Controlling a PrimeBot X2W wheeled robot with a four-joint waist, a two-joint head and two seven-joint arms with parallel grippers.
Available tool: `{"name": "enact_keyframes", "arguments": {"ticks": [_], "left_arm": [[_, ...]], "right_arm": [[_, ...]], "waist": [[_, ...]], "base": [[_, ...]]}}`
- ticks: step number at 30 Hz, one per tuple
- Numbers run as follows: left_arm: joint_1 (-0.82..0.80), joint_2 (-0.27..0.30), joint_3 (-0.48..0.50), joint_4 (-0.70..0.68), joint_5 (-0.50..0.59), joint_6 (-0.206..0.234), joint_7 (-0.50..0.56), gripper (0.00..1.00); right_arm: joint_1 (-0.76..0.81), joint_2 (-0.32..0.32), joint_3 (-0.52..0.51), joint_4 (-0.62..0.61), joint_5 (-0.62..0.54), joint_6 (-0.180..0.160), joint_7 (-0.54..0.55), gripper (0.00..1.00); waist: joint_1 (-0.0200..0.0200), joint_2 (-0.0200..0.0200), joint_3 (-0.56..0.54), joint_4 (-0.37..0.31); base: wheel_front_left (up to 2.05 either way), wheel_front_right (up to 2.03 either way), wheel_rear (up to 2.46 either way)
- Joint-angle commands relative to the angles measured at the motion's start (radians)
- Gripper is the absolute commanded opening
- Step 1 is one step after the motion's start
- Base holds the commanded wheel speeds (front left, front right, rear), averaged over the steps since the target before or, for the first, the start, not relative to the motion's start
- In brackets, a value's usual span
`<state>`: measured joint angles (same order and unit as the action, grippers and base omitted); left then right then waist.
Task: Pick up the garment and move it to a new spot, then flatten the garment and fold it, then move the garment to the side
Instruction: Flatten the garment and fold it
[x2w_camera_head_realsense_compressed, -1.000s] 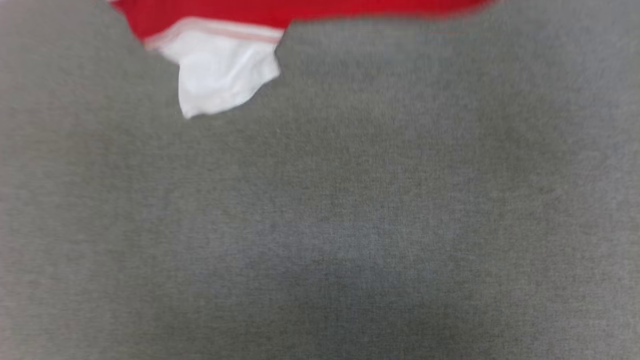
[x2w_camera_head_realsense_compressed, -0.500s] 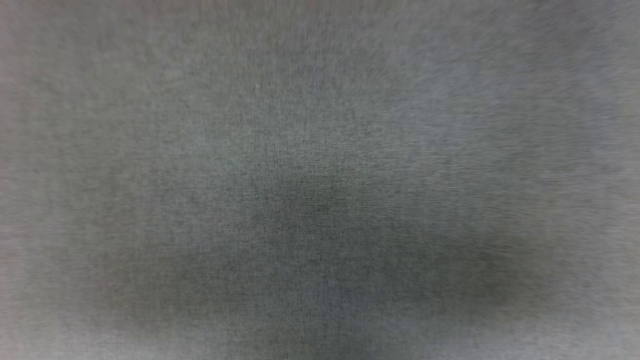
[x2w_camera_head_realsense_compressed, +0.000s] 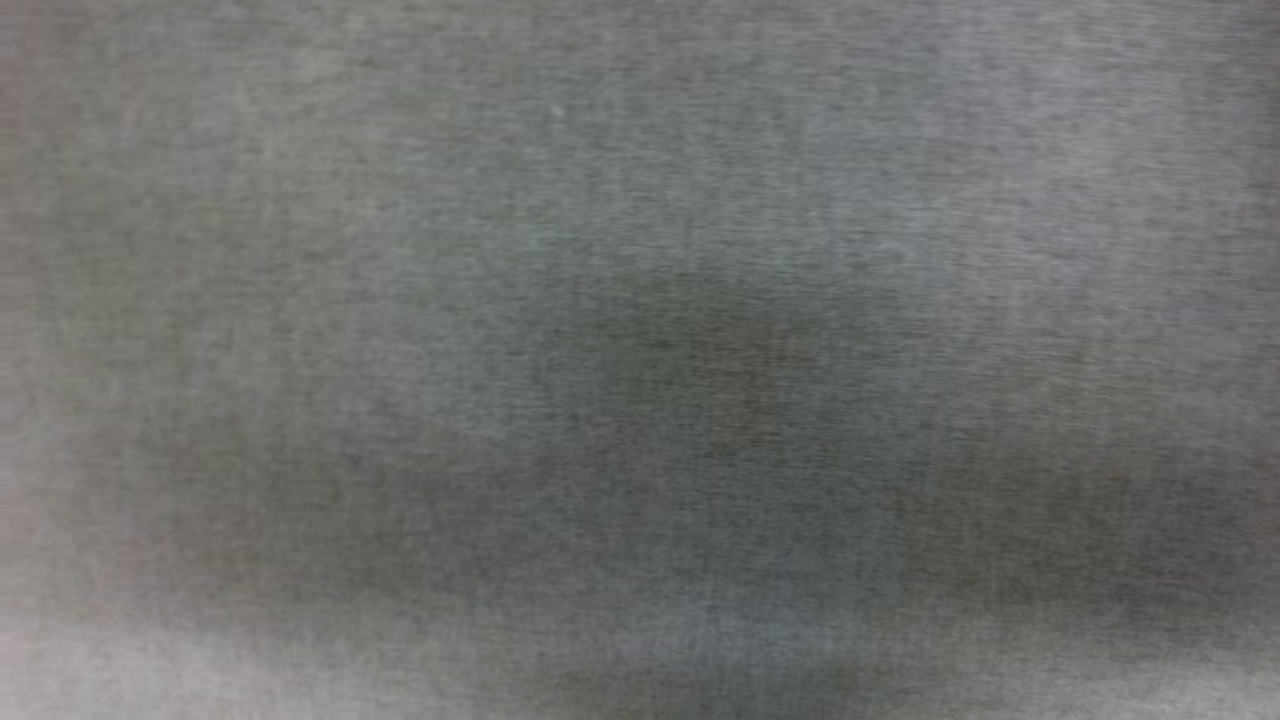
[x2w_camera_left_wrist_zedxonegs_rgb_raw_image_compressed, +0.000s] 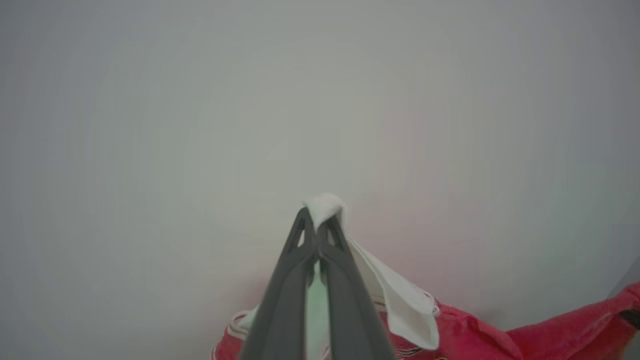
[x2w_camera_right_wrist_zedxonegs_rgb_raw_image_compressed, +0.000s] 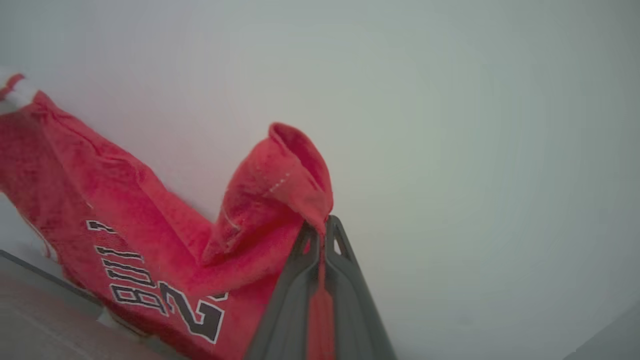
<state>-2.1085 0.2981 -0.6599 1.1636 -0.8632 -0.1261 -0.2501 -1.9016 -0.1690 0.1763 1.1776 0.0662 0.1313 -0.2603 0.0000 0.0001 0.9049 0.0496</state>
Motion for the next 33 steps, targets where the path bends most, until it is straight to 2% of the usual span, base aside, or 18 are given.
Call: {"name": "enact_keyframes", "arguments": {"ticks": [1,5,10,15,18,21,25,27,30,32,33], "left_arm": [[0.017,0.008,0.006,0.002,-0.017,-0.004,-0.005,0.0],[0.086,0.034,-0.025,-0.013,-0.036,-0.005,0.045,0.0],[0.231,0.067,-0.077,-0.032,-0.053,-0.004,0.118,0.0],[0.404,0.095,-0.095,-0.08,-0.105,-0.004,0.144,0.0],[0.521,0.115,-0.104,-0.123,-0.129,-0.004,0.14,0.0],[0.653,0.133,-0.118,-0.183,-0.153,-0.004,0.133,0.0],[0.84,0.167,-0.139,-0.284,-0.17,0.003,0.127,0.0],[0.934,0.187,-0.143,-0.353,-0.184,0.025,0.128,0.0],[1.09,0.236,-0.137,-0.495,-0.215,0.08,0.124,0.0],[1.194,0.283,-0.133,-0.606,-0.232,0.132,0.119,0.0],[1.194,0.283,-0.133,-0.606,-0.232,0.132,0.119,0.0]], "right_arm": [[0.018,0.009,0.009,0.005,0.023,-0.001,-0.005,0.0],[0.062,0.014,0.064,0.016,0.081,-0.001,-0.005,0.0],[0.188,-0.009,0.177,0.012,0.183,-0.001,0.026,0.0],[0.36,-0.059,0.316,-0.085,0.34,-0.001,0.107,0.0],[0.488,-0.124,0.404,-0.204,0.463,-0.001,0.163,0.0],[0.624,-0.216,0.482,-0.345,0.577,-0.001,0.22,0.0],[0.81,-0.37,0.575,-0.554,0.69,-0.001,0.261,0.0],[0.894,-0.45,0.595,-0.637,0.725,-0.001,0.264,0.0],[1.023,-0.533,0.597,-0.739,0.763,-0.001,0.244,0.0],[1.103,-0.574,0.587,-0.79,0.783,-0.001,0.231,0.0],[1.103,-0.574,0.587,-0.79,0.783,-0.001,0.231,0.0]], "waist": [[0.0,-0.0001,-0.024,0.025],[0.0,-0.0001,-0.094,0.025],[0.0,-0.0001,-0.223,0.027],[0.0,-0.0001,-0.351,0.036],[0.0,-0.0001,-0.423,0.038],[0.0,-0.0001,-0.489,0.042],[0.0,-0.0001,-0.567,0.049],[0.0,-0.0001,-0.6,0.053],[0.0,-0.0001,-0.643,0.054],[0.0,-0.0001,-0.665,0.053],[0.0,-0.0001,-0.665,0.053]], "base": [[0.0,0.0,0.0],[0.0,0.0,0.0],[0.0,0.0,0.0],[0.0,0.0,0.0],[0.0,0.0,0.0],[0.0,0.0,0.0],[0.0,0.0,0.0],[0.0,0.0,0.0],[0.0,0.0,0.0],[0.0,0.0,0.0],[0.0,0.0,0.0]]}}
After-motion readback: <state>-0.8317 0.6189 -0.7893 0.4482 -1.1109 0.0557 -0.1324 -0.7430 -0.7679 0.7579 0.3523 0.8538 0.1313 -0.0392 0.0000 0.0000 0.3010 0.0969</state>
